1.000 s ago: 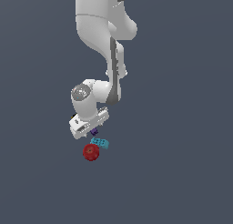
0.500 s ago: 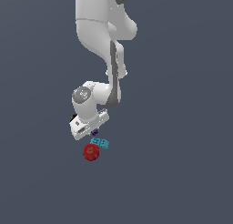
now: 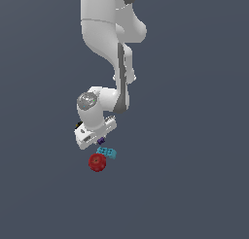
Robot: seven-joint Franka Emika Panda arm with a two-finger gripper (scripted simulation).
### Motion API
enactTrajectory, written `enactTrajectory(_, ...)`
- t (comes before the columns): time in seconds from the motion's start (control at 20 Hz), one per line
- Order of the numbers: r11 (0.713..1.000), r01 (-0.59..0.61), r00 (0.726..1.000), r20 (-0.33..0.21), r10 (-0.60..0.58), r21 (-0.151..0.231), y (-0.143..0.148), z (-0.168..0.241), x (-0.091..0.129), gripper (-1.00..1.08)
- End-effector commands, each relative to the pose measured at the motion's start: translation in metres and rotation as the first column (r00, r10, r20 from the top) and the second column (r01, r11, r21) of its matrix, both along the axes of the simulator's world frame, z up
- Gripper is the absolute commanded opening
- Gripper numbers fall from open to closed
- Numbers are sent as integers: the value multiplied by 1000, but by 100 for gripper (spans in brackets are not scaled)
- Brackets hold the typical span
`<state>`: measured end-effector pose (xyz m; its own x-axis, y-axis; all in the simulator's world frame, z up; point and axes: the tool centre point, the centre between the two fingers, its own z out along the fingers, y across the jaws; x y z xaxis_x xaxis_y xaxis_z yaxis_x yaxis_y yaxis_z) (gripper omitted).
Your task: Pick up a designated object from a clutter of objects.
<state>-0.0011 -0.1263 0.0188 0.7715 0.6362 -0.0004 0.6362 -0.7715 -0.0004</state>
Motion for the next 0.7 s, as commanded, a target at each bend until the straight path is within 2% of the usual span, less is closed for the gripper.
enactTrajectory(0.0, 1000, 0, 1000, 1, 0, 0, 0, 5, 1, -100)
enactTrajectory(0.3, 1000, 0, 1000, 1, 0, 0, 2, 33, 5, -100)
enactTrajectory(0.65, 1000, 0, 1000, 1, 0, 0, 6, 91, 14, -100)
